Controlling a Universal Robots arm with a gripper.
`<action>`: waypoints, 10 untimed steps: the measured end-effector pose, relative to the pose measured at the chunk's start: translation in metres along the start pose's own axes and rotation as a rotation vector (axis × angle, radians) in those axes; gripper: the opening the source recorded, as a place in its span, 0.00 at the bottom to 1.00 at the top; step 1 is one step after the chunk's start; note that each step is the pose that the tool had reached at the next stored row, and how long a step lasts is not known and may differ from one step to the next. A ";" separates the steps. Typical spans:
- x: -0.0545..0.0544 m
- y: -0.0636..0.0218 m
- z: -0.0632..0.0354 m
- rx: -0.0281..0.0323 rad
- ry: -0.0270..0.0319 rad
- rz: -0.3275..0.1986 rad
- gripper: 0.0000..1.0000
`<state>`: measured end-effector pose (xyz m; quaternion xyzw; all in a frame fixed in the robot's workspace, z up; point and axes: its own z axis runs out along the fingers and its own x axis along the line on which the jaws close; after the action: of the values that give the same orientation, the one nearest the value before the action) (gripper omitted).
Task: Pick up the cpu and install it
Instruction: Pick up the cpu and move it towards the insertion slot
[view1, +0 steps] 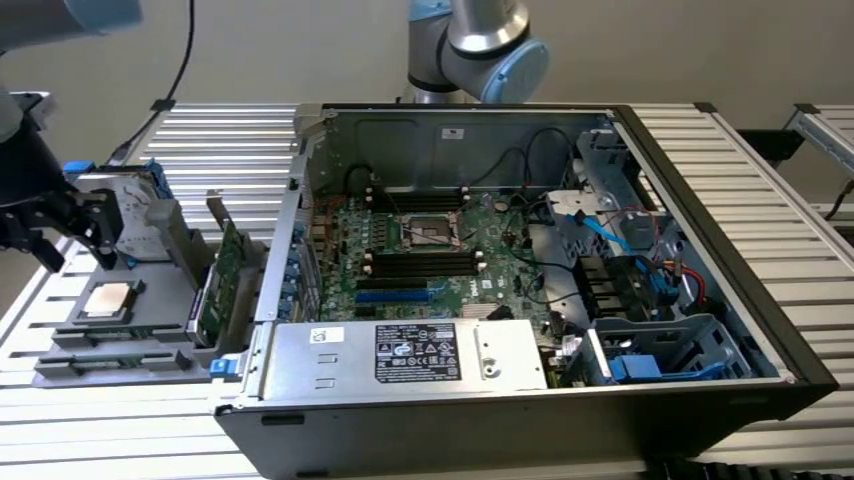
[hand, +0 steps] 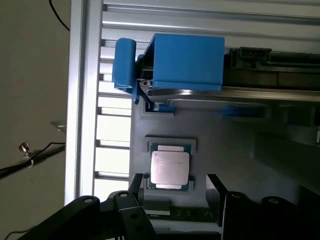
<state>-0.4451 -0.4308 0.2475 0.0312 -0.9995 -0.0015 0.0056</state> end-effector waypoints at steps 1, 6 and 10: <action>0.000 -0.0002 0.0018 0.0011 0.0002 0.001 0.62; 0.000 -0.0055 0.0107 0.0028 0.0002 0.001 0.62; 0.000 -0.0119 0.0181 0.0029 0.0003 0.001 0.62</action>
<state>-0.4451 -0.4426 0.2294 0.0307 -0.9995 -0.0001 0.0057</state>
